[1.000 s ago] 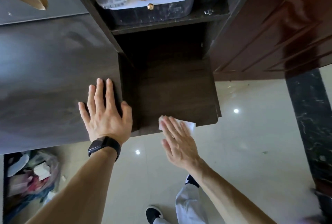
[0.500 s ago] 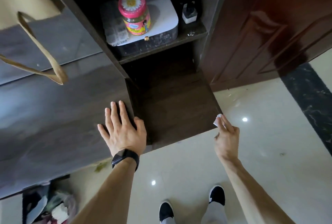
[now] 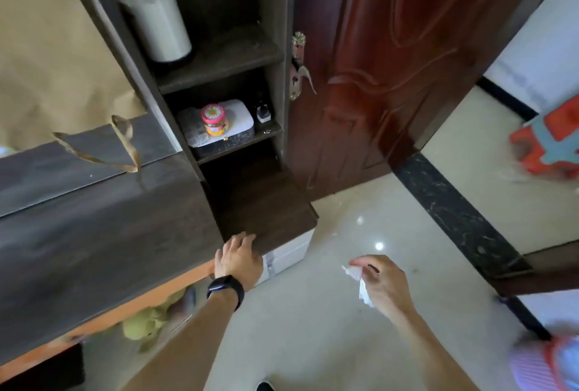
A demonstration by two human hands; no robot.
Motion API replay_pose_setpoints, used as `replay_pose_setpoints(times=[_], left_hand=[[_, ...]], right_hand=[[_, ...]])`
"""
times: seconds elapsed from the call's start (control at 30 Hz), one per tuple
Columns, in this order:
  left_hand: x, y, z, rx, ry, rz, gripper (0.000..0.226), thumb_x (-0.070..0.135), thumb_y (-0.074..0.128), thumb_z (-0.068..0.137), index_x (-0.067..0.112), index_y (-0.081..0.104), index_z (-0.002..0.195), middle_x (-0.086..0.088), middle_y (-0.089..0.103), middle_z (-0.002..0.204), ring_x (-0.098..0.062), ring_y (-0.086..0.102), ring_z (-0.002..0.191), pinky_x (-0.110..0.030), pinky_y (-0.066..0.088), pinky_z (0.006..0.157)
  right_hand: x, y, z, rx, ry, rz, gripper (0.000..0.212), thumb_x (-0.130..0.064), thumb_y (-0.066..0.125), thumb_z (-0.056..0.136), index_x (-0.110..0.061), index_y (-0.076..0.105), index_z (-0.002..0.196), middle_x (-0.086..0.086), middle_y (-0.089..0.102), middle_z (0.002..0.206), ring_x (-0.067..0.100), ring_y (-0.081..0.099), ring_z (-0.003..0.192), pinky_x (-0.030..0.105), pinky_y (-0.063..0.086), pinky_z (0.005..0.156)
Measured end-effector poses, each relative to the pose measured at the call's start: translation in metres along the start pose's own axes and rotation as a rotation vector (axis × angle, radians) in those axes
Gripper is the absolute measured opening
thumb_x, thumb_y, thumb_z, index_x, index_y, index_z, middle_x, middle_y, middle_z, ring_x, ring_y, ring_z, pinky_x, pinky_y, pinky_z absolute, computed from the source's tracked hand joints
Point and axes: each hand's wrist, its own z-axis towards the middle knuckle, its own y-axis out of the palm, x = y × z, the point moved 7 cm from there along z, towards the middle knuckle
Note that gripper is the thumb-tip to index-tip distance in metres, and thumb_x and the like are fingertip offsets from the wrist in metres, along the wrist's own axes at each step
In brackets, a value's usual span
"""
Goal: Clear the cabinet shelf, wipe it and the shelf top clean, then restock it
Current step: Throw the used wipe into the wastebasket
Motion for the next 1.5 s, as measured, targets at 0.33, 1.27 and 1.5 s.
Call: replay_pose_setpoints(times=[0.33, 1.27, 1.5], left_hand=[[0.278, 0.081, -0.187, -0.296, 0.673, 0.045, 0.046, 0.036, 0.042, 0.099, 0.031, 0.042, 0.144, 0.008, 0.037, 0.153, -0.018, 0.039, 0.138, -0.036, 0.031, 0.116], [0.764, 0.387, -0.471, -0.392, 1.536, 0.464, 0.042, 0.025, 0.051, 0.093, 0.021, 0.056, 0.134, -0.002, 0.049, 0.144, -0.025, 0.046, 0.132, -0.039, 0.037, 0.109], [0.933, 0.403, -0.447, 0.046, 1.677, 0.407, 0.080, 0.038, 0.055, 0.088, 0.026, 0.017, 0.157, -0.008, -0.009, 0.165, -0.032, -0.008, 0.151, -0.058, 0.001, 0.118]], right_hand=[[0.086, -0.202, -0.178, 0.403, 0.147, 0.088, 0.039, -0.006, 0.061, 0.085, -0.043, 0.070, 0.079, -0.018, 0.069, 0.101, -0.007, 0.061, 0.091, 0.021, 0.050, 0.088], [0.493, -0.475, -0.386, 1.029, 0.648, 0.442, 0.028, -0.013, 0.074, 0.084, -0.035, 0.074, 0.100, -0.024, 0.071, 0.095, -0.017, 0.058, 0.092, 0.001, 0.040, 0.077], [0.550, -0.583, -0.316, 1.135, 0.750, 0.255, 0.016, -0.009, 0.067, 0.088, -0.019, 0.074, 0.100, -0.006, 0.063, 0.097, 0.003, 0.056, 0.083, 0.001, 0.036, 0.072]])
